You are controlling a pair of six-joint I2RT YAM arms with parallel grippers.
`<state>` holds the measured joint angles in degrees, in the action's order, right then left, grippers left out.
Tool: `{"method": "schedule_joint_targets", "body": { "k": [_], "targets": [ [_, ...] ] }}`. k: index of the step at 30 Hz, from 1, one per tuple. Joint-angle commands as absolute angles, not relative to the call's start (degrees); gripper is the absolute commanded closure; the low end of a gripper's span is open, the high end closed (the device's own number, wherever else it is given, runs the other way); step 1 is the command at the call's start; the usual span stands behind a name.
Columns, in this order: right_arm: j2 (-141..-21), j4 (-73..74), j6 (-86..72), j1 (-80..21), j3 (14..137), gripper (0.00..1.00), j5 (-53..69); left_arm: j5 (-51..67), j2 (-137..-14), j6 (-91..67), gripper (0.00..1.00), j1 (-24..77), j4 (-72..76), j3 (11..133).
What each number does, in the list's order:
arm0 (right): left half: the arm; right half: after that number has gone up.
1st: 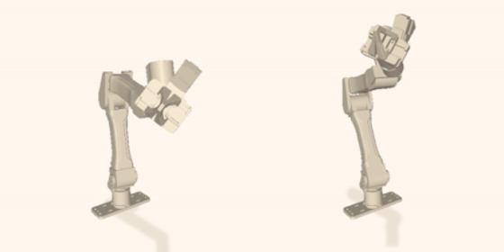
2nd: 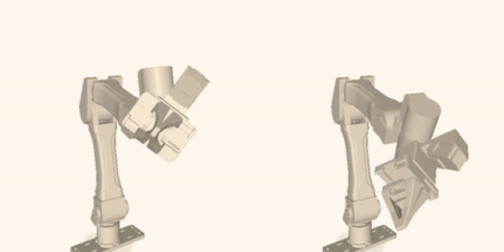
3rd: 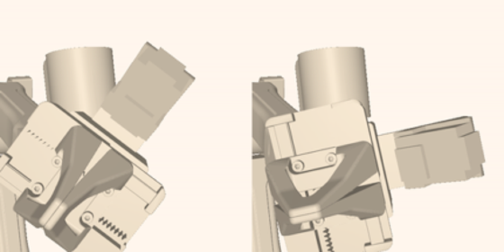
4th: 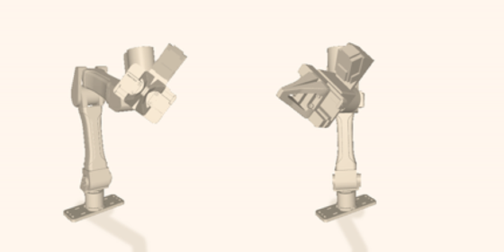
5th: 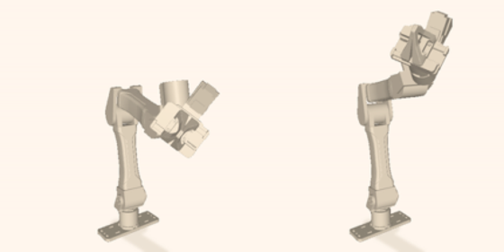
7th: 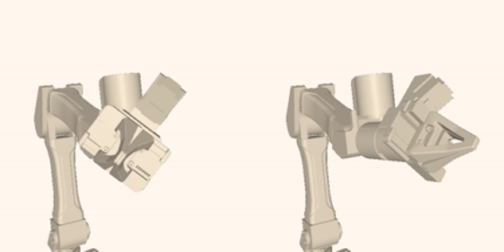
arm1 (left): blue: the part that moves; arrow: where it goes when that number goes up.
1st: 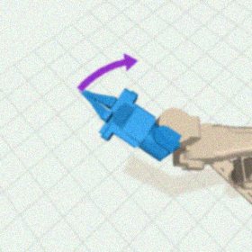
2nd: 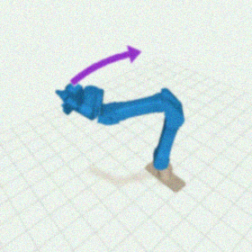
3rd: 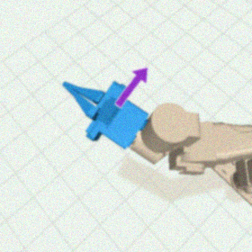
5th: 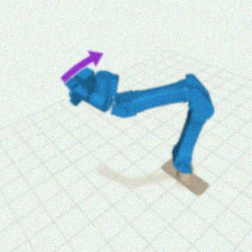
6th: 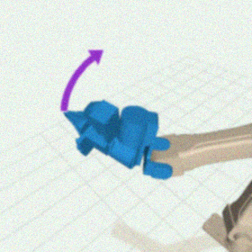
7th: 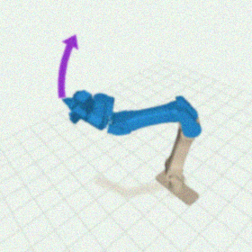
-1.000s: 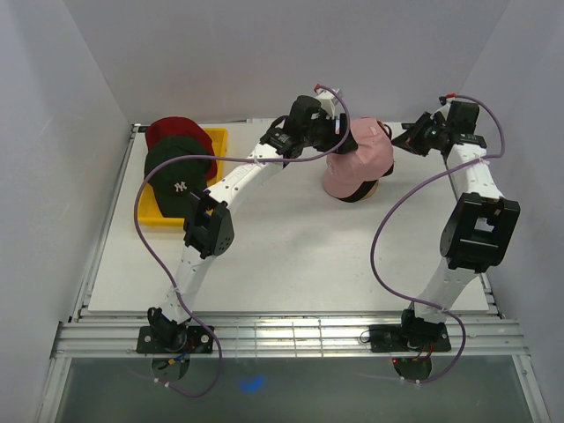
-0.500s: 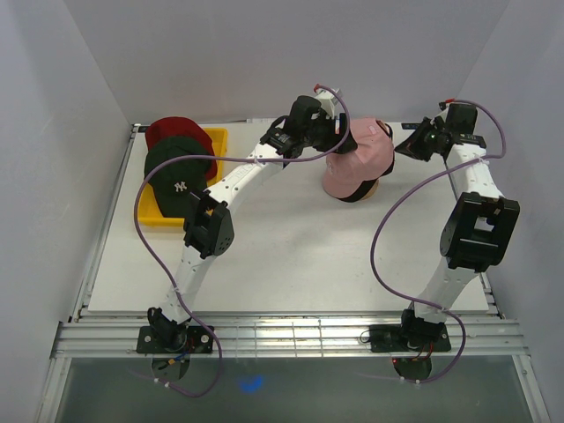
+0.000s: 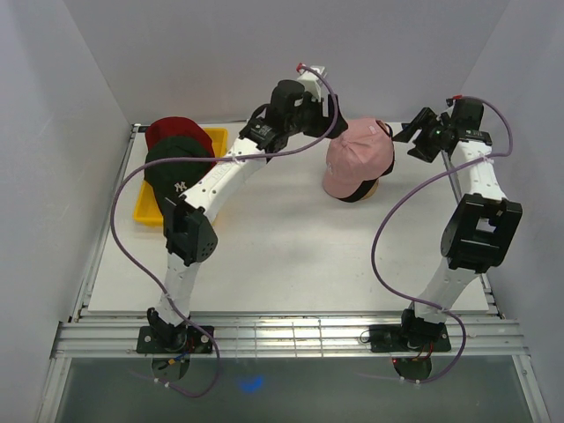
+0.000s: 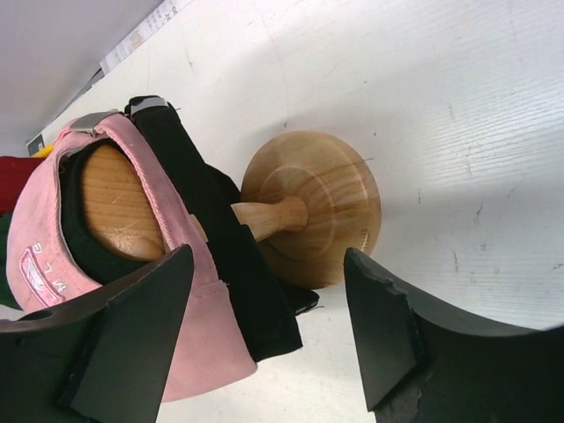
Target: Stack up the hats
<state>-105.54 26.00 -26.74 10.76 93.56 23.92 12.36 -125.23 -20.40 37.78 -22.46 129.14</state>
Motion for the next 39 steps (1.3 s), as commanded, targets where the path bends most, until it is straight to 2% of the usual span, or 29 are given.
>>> {"method": "schedule_joint_targets", "body": {
  "k": [1,4,5,7,8,11,12,16,19,24,39],
  "targets": [
    [-101.52,26.46,-27.68,12.13,95.28,0.25,24.26,5.56,-112.69,-18.2,0.16,36.04,-21.09,127.54],
    [-98.53,26.45,-27.51,12.66,94.22,0.2,25.4,-5.69,-105.51,-19.06,0.16,33.24,-23.28,121.66],
    [-96.79,26.46,-27.51,12.74,93.35,0.2,25.84,-9.28,-103.73,-20.64,0.15,29.48,-24.34,119.9],
    [-93.63,26.02,-27.42,12.66,91.85,0.19,26.63,-12.21,-99.43,-25.29,0.16,24.2,-30.04,115.94],
    [-92.56,25.23,-27.51,12.66,89.67,0.18,27.85,-12.83,-98.01,-29.31,0.16,18.25,-31.71,114.19],
    [-87.99,23.12,-27.77,11.61,84.66,0.18,29.53,-17.21,-93.45,-31.64,0.16,10.32,-36.02,108.12],
    [-86.85,22.77,-27.77,11.08,83.51,0.18,29.79,-20.62,-92.64,-31.73,0.16,9.07,-37.51,107.06],
    [-81.49,21.27,-27.16,7.3,78.32,0.18,28.57,-21.71,-91.32,-32.34,0.15,1.43,-39.64,103.72],
    [-80.16,20.65,-26.63,4.84,75.94,0.18,28.13,-19.53,-94.38,-31.64,0.16,0.09,-41.57,105.98],
    [-79.37,20.74,-25.49,4.39,74.36,0.18,28.39,-18.37,-101.59,-32.51,0.23,0.09,-48.77,110.74],
    [-79.01,19.42,-25.49,4.39,72.25,0.19,28.92,-20.65,-103.62,-34.19,0.29,0.09,-48.17,103.1]
  ]
}}
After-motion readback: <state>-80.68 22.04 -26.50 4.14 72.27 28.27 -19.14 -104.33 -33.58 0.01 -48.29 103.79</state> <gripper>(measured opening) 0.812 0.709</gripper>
